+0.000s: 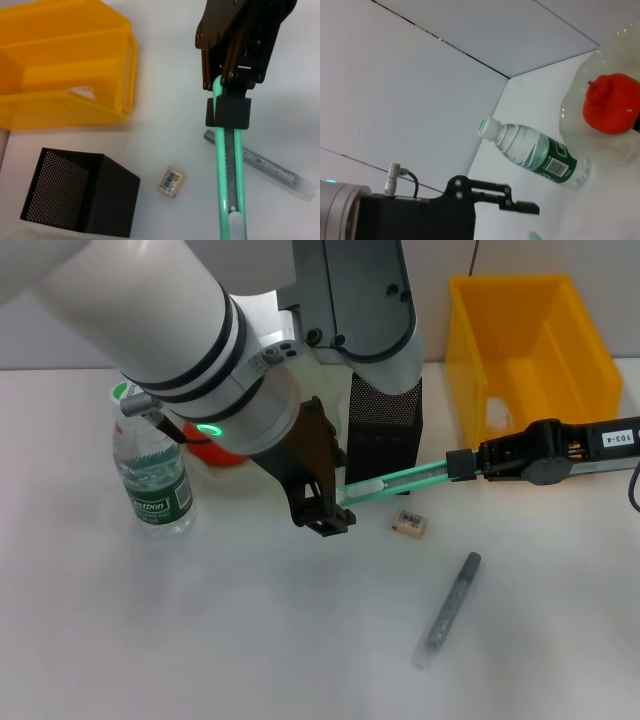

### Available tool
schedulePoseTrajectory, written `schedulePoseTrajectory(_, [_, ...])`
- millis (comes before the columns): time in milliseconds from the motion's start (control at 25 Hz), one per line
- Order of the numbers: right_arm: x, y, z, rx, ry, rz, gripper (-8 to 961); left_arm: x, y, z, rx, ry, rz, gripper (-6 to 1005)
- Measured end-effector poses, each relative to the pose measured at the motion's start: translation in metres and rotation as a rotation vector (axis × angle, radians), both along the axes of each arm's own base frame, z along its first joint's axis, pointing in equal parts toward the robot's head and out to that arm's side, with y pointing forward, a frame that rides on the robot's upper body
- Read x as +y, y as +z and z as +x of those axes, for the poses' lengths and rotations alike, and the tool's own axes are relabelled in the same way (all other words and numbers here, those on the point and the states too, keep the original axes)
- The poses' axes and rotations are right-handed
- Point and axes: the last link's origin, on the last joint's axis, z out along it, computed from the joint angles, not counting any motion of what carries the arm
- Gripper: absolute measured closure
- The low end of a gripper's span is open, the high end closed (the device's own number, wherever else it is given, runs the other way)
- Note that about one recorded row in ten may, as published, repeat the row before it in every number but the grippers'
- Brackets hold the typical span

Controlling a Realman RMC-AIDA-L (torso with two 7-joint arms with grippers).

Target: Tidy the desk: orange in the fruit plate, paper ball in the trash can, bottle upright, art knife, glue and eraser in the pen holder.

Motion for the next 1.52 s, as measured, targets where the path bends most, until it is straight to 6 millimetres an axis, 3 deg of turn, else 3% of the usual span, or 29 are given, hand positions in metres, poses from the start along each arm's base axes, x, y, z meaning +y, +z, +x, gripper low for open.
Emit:
schedulePoseTrajectory(320, [-0.002, 0.001, 0.003, 0.002, -0.004, 0.007, 853, 0.005, 0.009, 0.000, -0.031, 0.020, 0.028, 417])
schedulePoseTrajectory(560, [-0.007, 0.007, 0.012, 0.036, 0.009, 0.065, 853, 0.006, 0.025, 0.002, -0.135, 0.046, 0.057, 200])
schedulePoseTrajectory(1000, [-0.018, 0.022, 0.035, 0.078, 0.048, 0.230, 854, 0.009, 0.060, 0.000, -0.528, 0.177, -0.014, 201])
schedulePoseTrajectory(1040, [-0.019, 0.024, 0.037, 0.082, 0.053, 0.247, 854, 0.013, 0.066, -0.005, -0.656, 0.233, -0.059, 202])
schedulePoseTrajectory(1360, [-0.024, 0.026, 0.043, 0.117, 0.114, 0.381, 854, 0.023, 0.082, -0.030, -1.005, 0.369, -0.161, 202])
schedulePoseTrajectory(1520, [-0.026, 0.024, 0.043, 0.130, 0.156, 0.431, 854, 0.024, 0.091, -0.058, -1.291, 0.430, -0.214, 202])
